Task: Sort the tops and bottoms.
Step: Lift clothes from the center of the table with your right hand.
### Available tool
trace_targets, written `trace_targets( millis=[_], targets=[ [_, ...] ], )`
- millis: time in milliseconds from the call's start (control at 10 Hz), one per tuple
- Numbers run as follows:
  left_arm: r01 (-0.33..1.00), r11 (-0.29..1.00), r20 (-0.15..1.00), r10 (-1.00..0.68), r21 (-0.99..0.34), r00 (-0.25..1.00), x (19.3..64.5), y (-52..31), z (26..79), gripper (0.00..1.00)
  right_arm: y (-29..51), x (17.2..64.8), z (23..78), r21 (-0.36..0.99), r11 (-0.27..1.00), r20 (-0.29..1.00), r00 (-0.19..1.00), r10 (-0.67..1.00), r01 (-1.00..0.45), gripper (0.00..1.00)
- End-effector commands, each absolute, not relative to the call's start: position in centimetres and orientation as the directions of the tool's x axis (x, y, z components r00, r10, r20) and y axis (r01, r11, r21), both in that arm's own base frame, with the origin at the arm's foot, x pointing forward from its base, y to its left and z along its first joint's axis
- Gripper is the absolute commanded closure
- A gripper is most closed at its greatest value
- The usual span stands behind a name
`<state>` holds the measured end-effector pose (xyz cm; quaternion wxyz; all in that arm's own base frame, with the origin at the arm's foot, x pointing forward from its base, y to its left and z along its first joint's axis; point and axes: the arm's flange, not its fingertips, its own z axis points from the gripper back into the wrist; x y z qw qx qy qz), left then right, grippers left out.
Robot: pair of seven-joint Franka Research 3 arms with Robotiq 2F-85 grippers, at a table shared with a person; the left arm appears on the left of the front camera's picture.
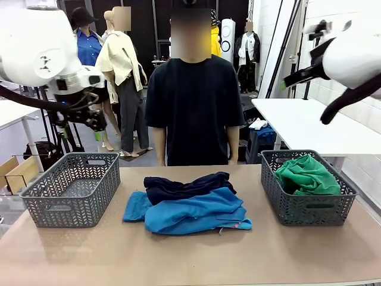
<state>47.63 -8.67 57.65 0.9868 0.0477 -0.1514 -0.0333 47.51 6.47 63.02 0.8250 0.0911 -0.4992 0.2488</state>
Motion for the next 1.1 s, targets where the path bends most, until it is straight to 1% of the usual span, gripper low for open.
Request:
trace_targets(
  millis=[0, 100, 200, 300, 400, 500, 600, 800, 900, 1000],
  targets=[
    [-0.005, 0.998, 0.321, -0.016, 0.066, 0.947, 46.3, -3.1, 57.4, 0.0, 7.1, 49.5, 62.0, -0.081, 0.776, 0.879, 0.321, 0.352, -0.626, 0.0],
    [-0.035, 0.998, 0.327, 0.017, 0.051, 0.945, 45.6, -0.7, 57.2, 0.0, 9.5, 49.7, 61.8, -0.075, 0.744, 0.885, 0.299, 0.356, -0.664, 0.0],
    [-0.071, 0.997, 0.318, 0.058, 0.03, 0.946, 45.1, 1.1, 57.0, 0.0, 11.7, 50.0, 61.0, -0.026, 0.691, 0.886, 0.303, 0.35, -0.723, 0.0],
    [-0.058, 0.998, 0.331, 0.057, -0.006, 0.942, 45.0, 2.1, 56.6, 0.0, 14.7, 50.2, 59.8, -0.005, 0.651, 0.885, 0.3, 0.356, -0.759, 0.0],
    [-0.061, 0.998, 0.333, 0.065, -0.021, 0.941, 45.0, 2.2, 56.7, 0.0, 17.7, 50.2, 58.1, -0.018, 0.634, 0.87, 0.3, 0.391, -0.773, 0.0],
    [-0.032, 0.998, 0.351, 0.048, -0.049, 0.935, 45.4, 1.4, 57.0, 0.0, 20.8, 50.4, 56.1, -0.016, 0.6, 0.841, 0.314, 0.441, -0.8, 0.0],
    [-0.089, 0.996, 0.312, 0.078, 0.021, 0.947, 45.1, 2.9, 57.2, 0.0, 23.4, 50.3, 53.6, 0.01, 0.562, 0.808, 0.338, 0.483, -0.827, 0.0],
    [-0.089, 0.996, 0.312, 0.078, 0.021, 0.947, 45.1, 2.9, 57.2, 0.0, 26.3, 49.9, 48.7, -0.032, 0.533, 0.722, 0.349, 0.598, -0.846, 0.0],
    [-0.089, 0.996, 0.312, 0.078, 0.021, 0.947, 45.1, 2.9, 57.2, 0.0, 24.6, 47.1, 52.9, 0.01, 0.573, 0.794, 0.354, 0.494, -0.82, 0.0],
    [-0.089, 0.996, 0.312, 0.078, 0.021, 0.947, 45.1, 2.9, 57.2, 0.0, 24.6, 47.1, 52.9, 0.01, 0.573, 0.794, 0.354, 0.494, -0.82, 0.0]
  ],
)
